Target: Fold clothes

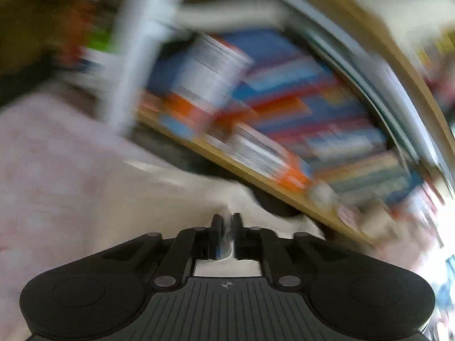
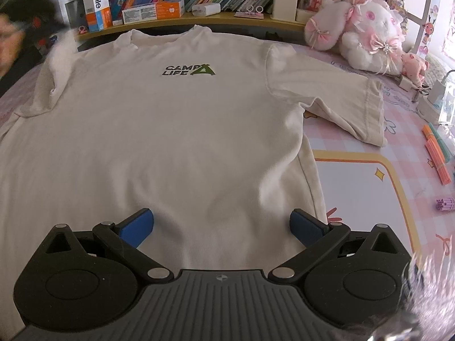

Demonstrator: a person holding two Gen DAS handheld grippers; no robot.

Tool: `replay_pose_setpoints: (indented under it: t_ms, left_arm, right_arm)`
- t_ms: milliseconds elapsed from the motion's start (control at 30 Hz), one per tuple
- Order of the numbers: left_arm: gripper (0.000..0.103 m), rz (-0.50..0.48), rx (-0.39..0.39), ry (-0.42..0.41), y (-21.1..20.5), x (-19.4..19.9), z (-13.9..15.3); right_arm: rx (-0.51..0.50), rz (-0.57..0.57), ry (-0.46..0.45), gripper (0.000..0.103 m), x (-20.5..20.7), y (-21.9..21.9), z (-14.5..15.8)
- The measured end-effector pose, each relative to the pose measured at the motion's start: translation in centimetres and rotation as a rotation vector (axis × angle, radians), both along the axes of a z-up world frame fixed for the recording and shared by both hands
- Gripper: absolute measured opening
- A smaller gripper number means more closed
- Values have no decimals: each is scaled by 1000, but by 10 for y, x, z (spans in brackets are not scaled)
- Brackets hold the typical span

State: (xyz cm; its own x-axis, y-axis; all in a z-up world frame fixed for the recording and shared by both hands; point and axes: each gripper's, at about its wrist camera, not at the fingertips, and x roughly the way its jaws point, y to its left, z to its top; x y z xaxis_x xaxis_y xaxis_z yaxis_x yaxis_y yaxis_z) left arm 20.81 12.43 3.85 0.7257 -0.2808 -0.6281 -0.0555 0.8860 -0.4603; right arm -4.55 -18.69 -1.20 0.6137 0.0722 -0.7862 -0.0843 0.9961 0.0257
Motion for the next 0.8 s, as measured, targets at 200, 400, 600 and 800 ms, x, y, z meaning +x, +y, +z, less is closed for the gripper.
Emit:
replay_pose_setpoints:
  t_ms: [200, 400, 600, 800]
  left_arm:
    - [69, -61, 200, -36, -14, -42, -11]
    - [66, -140, 437, -28, -18, -93, -38]
    - [9, -160, 436, -3, -27, -94, -44]
    - [37, -148, 269, 50, 9, -82, -30]
  right_arm:
    - [1, 1, -4, 103, -2, 0, 0]
    - [-2, -5, -23, 103, -1, 1, -2]
    - [-5, 1, -21, 103, 0, 1, -1]
    - [-4, 7, -22, 103, -1, 0, -1]
